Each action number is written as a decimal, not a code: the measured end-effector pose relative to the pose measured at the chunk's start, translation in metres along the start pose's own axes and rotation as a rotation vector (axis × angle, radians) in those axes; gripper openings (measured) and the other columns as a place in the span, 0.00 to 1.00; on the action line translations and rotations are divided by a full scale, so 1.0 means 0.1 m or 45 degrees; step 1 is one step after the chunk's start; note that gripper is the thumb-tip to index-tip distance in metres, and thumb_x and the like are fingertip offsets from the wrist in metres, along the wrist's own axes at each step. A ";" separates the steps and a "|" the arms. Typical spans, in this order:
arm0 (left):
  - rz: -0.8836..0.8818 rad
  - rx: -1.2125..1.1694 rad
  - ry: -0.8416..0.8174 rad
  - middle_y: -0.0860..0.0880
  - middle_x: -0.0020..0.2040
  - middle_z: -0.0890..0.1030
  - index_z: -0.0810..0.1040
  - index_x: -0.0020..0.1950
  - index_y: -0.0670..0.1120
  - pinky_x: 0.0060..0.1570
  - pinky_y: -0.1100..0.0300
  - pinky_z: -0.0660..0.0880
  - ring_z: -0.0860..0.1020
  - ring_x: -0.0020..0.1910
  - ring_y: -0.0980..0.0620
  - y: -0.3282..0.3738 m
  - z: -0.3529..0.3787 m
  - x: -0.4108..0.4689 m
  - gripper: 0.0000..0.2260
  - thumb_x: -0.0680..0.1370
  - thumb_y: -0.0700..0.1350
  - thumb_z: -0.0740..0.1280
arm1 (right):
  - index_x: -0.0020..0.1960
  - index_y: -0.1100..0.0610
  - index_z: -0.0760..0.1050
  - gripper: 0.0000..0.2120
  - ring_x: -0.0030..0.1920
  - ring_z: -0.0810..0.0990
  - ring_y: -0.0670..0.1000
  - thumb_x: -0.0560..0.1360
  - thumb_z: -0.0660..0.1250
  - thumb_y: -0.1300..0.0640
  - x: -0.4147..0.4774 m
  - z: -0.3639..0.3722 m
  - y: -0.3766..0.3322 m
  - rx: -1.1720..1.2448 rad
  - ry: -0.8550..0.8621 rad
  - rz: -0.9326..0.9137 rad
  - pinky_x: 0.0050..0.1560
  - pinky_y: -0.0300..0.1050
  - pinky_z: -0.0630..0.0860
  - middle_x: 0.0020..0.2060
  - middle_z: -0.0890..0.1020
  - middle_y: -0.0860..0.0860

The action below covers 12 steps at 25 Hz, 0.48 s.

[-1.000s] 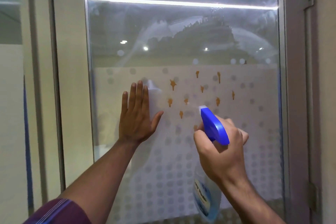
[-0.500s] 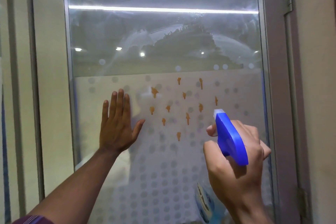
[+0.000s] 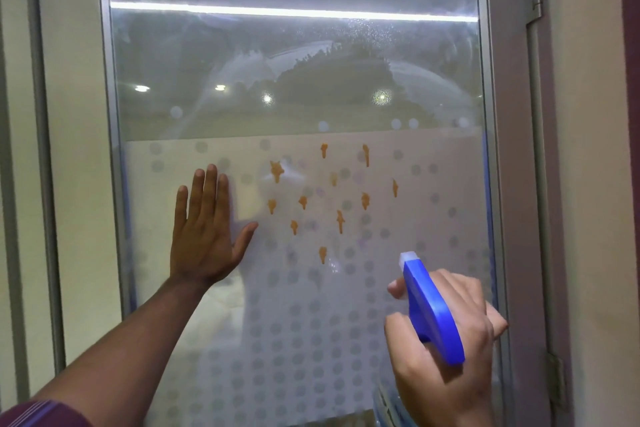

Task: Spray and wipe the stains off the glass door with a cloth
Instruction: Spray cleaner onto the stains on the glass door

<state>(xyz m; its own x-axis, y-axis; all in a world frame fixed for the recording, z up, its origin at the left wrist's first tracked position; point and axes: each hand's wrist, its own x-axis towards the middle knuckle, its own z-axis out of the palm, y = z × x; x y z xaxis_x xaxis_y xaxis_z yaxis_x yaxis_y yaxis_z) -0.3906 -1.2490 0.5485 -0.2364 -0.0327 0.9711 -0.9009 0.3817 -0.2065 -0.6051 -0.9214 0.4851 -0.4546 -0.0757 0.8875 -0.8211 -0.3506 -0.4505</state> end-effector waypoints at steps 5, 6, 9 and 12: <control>0.004 -0.007 -0.001 0.41 0.91 0.47 0.46 0.90 0.41 0.88 0.36 0.50 0.47 0.91 0.39 -0.01 0.00 0.00 0.44 0.85 0.68 0.54 | 0.37 0.48 0.78 0.16 0.47 0.80 0.50 0.53 0.64 0.64 -0.24 0.06 0.03 -0.062 -0.021 -0.013 0.52 0.51 0.62 0.34 0.79 0.39; 0.006 -0.009 0.003 0.41 0.91 0.47 0.46 0.90 0.41 0.88 0.36 0.50 0.47 0.91 0.39 0.00 0.00 0.00 0.43 0.85 0.68 0.54 | 0.36 0.49 0.77 0.15 0.45 0.80 0.50 0.53 0.64 0.64 -0.27 0.07 0.03 -0.070 -0.024 -0.008 0.51 0.51 0.61 0.32 0.77 0.40; 0.006 -0.011 0.002 0.41 0.91 0.47 0.46 0.90 0.41 0.88 0.36 0.50 0.47 0.91 0.39 -0.01 -0.01 0.00 0.43 0.85 0.68 0.54 | 0.32 0.50 0.73 0.10 0.37 0.76 0.51 0.54 0.62 0.63 -0.34 0.08 0.02 -0.089 -0.024 -0.038 0.51 0.48 0.62 0.27 0.73 0.43; 0.008 -0.018 0.007 0.41 0.91 0.47 0.46 0.90 0.41 0.88 0.36 0.50 0.47 0.91 0.39 0.00 0.00 0.00 0.44 0.85 0.68 0.54 | 0.31 0.50 0.73 0.07 0.34 0.74 0.51 0.58 0.59 0.61 -0.36 0.08 -0.01 -0.094 0.043 -0.058 0.51 0.50 0.63 0.27 0.72 0.44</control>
<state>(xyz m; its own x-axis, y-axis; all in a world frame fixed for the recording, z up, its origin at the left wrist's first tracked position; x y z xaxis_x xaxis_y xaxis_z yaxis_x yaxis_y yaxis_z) -0.3904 -1.2491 0.5487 -0.2402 -0.0254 0.9704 -0.8941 0.3952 -0.2110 -0.5856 -0.9262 0.4543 -0.4267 -0.0292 0.9039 -0.8638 -0.2831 -0.4168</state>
